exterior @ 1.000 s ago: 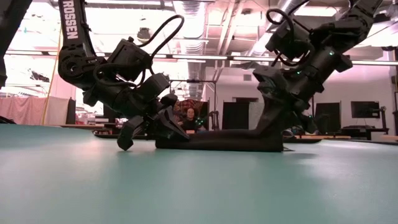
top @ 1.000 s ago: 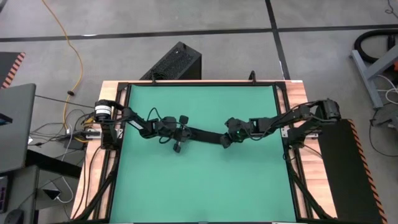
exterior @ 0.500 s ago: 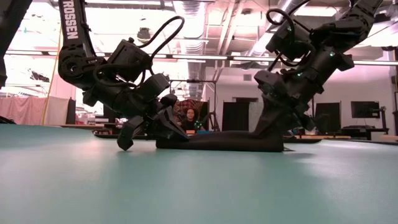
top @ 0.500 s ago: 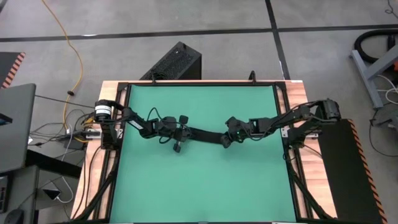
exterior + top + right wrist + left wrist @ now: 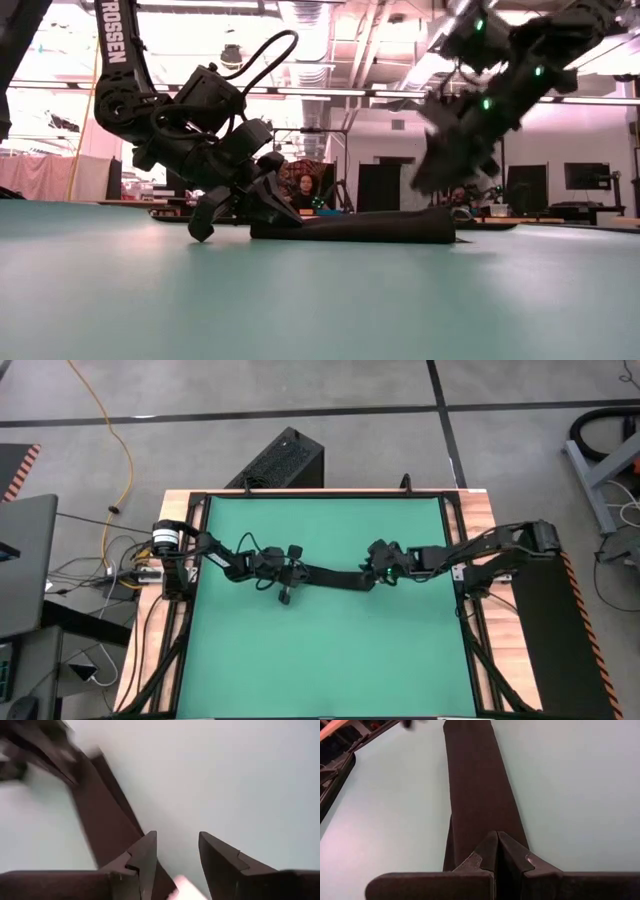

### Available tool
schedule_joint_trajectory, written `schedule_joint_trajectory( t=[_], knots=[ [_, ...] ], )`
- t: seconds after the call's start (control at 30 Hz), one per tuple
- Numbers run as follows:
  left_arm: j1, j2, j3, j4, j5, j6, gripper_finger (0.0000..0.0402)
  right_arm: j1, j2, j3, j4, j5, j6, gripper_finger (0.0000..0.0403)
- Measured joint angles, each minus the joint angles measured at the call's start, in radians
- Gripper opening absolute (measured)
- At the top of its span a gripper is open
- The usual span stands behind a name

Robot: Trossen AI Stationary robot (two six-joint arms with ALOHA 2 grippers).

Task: Roll towel
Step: Roll the black towel

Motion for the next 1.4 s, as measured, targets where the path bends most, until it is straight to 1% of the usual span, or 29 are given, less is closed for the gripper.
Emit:
schedule_joint_trajectory(
  t=[0.07,0.13,0.23,0.3,0.43,0.67,0.77,0.87,0.93,1.0,1.07,1.17,1.2,1.3,1.4],
  knots=[
    [0.0,0.0,0.0,0.001,0.0,0.0,0.0,0.011,-0.043,0.0,0.039,0.004,-0.044,0.0164],
    [0.0,0.0,0.0,0.005,0.0,0.0,0.0,0.038,-0.06,0.0,0.075,0.025,-0.087,0.0161],
    [0.0,0.0,-0.001,0.006,0.0,-0.001,0.0,0.079,-0.024,-0.007,0.139,0.065,-0.162,0.0153],
    [0.0,0.0,-0.001,0.007,-0.001,-0.005,0.0,0.095,0.018,-0.008,0.166,0.074,-0.182,0.0146],
    [0.0,0.0,-0.001,0.006,-0.002,-0.008,0.0,0.101,0.11,-0.008,0.222,0.084,-0.17,0.0135],
    [0.0,0.0,-0.001,0.005,-0.011,-0.016,0.0,0.119,0.246,-0.008,0.218,0.085,-0.069,0.0133],
    [0.0,-0.003,-0.002,0.01,-0.017,-0.04,0.0,0.141,0.291,-0.006,0.22,0.119,-0.04,0.0133],
    [-0.007,-0.036,-0.002,0.006,-0.028,-0.069,0.0,0.157,0.339,-0.003,0.224,0.149,-0.021,0.0133],
    [-0.015,-0.075,-0.004,-0.013,-0.046,-0.093,0.0,0.166,0.37,-0.004,0.224,0.152,-0.02,0.0133],
    [-0.017,-0.109,-0.005,-0.021,-0.043,-0.097,0.0,0.176,0.399,-0.003,0.231,0.16,-0.018,0.0133],
    [0.0,-0.122,-0.004,0.016,0.0,-0.157,0.0,0.186,0.419,-0.002,0.238,0.184,-0.018,0.0133],
    [0.057,-0.097,-0.024,0.135,0.136,-0.304,0.0,0.199,0.43,-0.002,0.243,0.218,-0.018,0.0133],
    [0.07,-0.084,-0.033,0.182,0.156,-0.333,0.0,0.202,0.43,-0.002,0.243,0.23,-0.019,0.0133],
    [0.085,-0.037,-0.047,0.285,0.169,-0.367,0.0,0.209,0.424,-0.005,0.25,0.247,-0.044,0.0133],
    [0.061,0.03,-0.041,0.307,0.201,-0.368,0.0,0.204,0.42,-0.007,0.259,0.247,-0.056,0.0133]
  ],
)
